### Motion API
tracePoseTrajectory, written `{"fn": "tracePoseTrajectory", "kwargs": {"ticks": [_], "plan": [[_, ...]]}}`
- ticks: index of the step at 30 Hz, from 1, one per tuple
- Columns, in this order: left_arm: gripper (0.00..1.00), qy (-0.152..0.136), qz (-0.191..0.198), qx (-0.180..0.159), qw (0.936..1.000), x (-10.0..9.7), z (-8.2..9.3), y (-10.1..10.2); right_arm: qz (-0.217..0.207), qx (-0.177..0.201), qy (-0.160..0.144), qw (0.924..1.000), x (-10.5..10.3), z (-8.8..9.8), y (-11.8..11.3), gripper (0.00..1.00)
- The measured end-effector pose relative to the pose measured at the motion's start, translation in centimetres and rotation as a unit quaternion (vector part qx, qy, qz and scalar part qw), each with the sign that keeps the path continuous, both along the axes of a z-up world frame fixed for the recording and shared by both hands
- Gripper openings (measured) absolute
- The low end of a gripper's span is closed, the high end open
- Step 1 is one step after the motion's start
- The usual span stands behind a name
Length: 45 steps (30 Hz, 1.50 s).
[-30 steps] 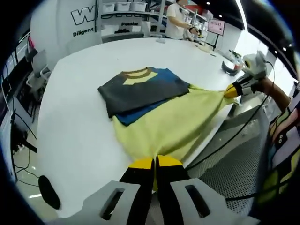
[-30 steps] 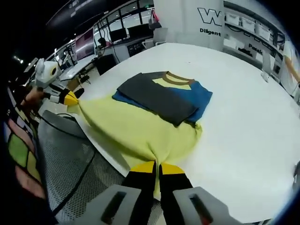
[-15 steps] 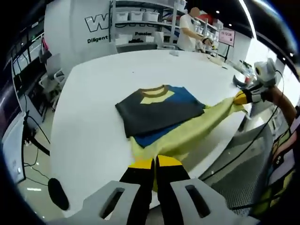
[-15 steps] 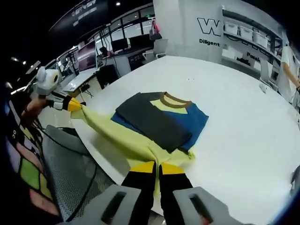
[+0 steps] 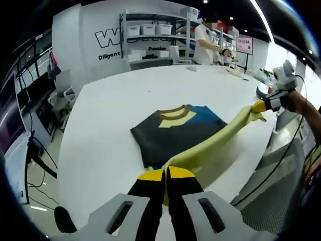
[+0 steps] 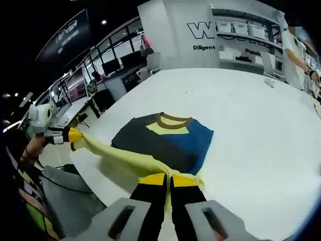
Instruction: Fold the garment on the visible template until the final outline fits inside the template.
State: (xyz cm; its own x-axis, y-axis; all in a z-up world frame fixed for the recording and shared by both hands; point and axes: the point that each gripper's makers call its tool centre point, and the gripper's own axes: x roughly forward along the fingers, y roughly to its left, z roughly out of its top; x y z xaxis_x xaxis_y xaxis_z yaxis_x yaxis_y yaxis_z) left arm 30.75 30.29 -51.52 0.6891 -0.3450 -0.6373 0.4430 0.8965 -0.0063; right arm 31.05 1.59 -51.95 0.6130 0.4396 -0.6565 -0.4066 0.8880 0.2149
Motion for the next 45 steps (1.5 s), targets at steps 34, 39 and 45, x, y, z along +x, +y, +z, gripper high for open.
{"fn": "tracePoseTrajectory", "kwargs": {"ticks": [34, 39, 45], "plan": [[0.00, -0.047, -0.041, 0.017, 0.9979, 10.7, -2.2, -1.0, -0.031, -0.002, 0.001, 0.9995, 9.1, -3.1, -0.7, 0.00], [0.00, -0.041, -0.047, 0.032, 0.9975, 12.0, -2.9, -1.1, -0.033, -0.007, 0.009, 0.9994, 10.1, -3.7, -0.7, 0.00], [0.00, -0.025, -0.053, 0.040, 0.9975, 13.2, -4.2, -1.3, -0.036, -0.012, 0.026, 0.9989, 10.9, -5.1, -0.9, 0.00]]}}
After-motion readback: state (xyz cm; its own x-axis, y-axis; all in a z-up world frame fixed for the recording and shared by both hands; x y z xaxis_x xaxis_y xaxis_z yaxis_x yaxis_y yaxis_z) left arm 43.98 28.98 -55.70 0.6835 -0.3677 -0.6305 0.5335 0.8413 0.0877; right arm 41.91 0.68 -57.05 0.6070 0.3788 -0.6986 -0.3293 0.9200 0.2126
